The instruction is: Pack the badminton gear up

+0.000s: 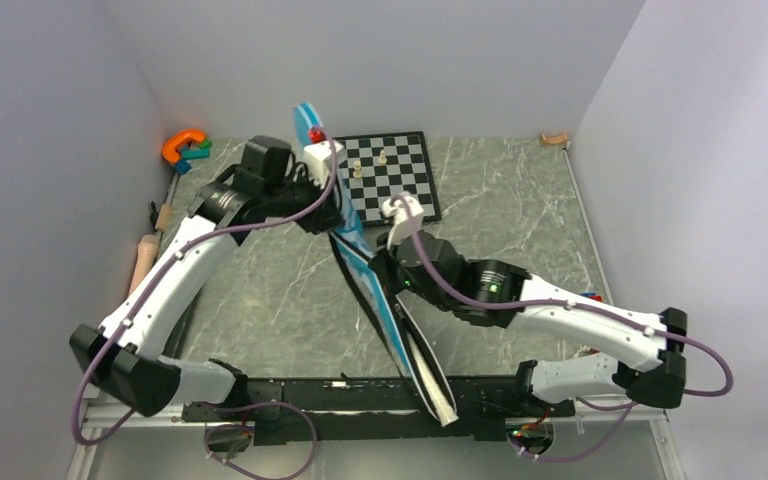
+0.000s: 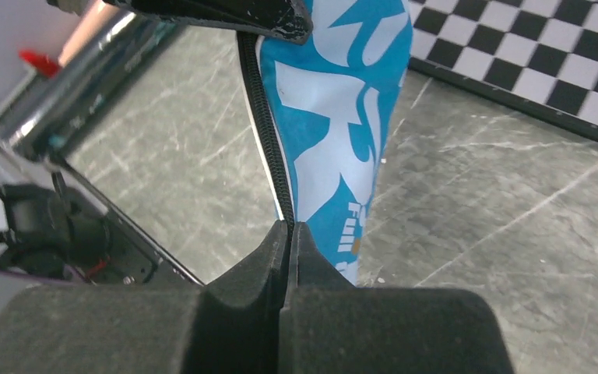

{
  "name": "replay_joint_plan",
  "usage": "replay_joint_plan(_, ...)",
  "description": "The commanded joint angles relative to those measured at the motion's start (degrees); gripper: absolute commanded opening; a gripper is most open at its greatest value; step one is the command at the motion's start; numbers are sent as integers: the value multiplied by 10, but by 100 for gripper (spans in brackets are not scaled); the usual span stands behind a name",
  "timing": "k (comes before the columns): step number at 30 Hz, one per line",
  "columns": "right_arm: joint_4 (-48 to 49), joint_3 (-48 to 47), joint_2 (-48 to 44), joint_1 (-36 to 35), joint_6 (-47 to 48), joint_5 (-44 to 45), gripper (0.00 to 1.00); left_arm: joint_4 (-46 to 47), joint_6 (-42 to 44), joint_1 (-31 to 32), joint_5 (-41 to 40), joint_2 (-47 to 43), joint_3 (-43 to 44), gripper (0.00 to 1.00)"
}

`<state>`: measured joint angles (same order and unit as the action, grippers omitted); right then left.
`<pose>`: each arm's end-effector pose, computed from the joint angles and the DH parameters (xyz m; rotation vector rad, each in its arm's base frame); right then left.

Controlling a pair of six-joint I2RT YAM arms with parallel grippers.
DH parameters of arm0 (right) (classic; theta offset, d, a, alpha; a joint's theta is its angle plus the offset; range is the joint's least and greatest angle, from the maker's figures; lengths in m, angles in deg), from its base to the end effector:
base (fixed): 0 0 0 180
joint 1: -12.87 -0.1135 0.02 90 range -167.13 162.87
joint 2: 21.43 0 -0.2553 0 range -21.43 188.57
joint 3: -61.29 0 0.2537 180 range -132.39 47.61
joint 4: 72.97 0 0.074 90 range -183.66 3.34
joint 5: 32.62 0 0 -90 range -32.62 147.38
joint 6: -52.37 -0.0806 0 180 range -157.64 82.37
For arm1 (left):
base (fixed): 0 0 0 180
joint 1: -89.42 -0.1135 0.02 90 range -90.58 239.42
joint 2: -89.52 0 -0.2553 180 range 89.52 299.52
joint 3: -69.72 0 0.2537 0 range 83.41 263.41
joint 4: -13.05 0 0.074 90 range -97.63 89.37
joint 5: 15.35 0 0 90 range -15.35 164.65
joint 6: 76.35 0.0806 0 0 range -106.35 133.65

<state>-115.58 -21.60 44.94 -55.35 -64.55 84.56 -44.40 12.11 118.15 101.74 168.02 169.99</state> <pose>0.1424 0.2573 0.3555 -0.4230 1.9774 0.5945 0.2657 -0.1875 0.3728 0.7868 2.0887 -0.8118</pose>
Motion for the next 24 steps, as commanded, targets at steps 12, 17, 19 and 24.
replay_joint_plan(12, 41, -31, 96, 11, 101, -112, 0, -45, 120, -80, -30, -123, -187, 27)
replay_joint_plan(17, 63, 3, 96, 9, 93, -154, 0, -58, 136, -89, -50, -135, -230, 56)
replay_joint_plan(19, 70, 16, 93, 7, 91, -163, 0, -53, 139, -93, -65, -151, -240, 69)
replay_joint_plan(24, 81, 41, 76, 6, 83, -173, 0, -76, 177, -108, -73, -187, -212, 81)
